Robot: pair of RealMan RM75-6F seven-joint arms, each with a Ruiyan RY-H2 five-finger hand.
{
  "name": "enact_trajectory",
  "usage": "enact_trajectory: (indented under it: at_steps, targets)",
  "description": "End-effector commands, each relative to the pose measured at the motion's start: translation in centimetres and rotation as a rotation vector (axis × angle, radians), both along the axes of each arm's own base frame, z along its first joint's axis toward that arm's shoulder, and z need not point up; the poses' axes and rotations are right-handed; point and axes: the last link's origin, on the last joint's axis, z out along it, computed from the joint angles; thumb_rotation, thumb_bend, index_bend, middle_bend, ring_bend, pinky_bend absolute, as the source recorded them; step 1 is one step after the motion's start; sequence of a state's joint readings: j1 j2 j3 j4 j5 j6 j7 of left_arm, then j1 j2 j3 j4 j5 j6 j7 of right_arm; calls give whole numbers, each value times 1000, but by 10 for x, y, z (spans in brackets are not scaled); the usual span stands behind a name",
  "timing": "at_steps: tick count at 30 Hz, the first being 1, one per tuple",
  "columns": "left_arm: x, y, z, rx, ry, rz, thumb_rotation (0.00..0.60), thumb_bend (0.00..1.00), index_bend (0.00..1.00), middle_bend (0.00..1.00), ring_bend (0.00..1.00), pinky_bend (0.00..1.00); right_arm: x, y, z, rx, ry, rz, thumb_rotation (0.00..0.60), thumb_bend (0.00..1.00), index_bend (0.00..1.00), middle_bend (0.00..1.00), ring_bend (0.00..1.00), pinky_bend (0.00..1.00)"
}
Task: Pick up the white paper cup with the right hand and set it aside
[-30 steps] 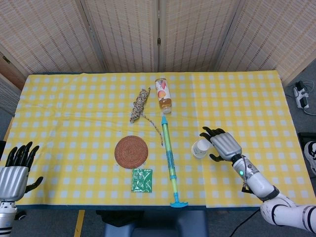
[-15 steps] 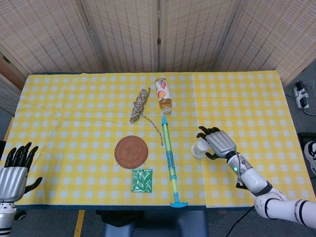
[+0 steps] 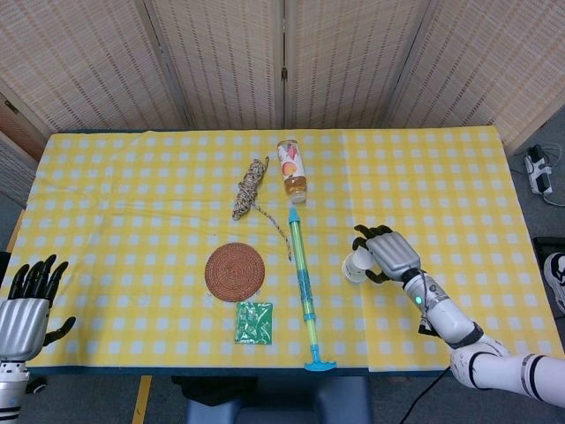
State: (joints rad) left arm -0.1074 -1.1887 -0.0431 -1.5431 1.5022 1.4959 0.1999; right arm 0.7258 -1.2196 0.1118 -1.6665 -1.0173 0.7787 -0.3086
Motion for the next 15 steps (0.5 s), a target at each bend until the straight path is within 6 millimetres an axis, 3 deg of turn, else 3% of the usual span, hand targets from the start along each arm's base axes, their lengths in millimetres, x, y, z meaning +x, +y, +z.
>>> enact_trajectory:
  at_steps: [1,9,15]
  targets:
    - [0,0,0,-1,1,1,600,255,33,1,0,0,0,0,0,-1,-6,-3,600,365,363,138,178,147]
    - [-1,0,-1,-3,1,3,600,255,33,0,0,0,0,0,2,-12,-18,-9,600,364,397,158,191,147]
    - [0,1,0,-6,6,0,600,255,33,0,0,0,5,2,14,-38,-47,4,600,364,398,160,188,147]
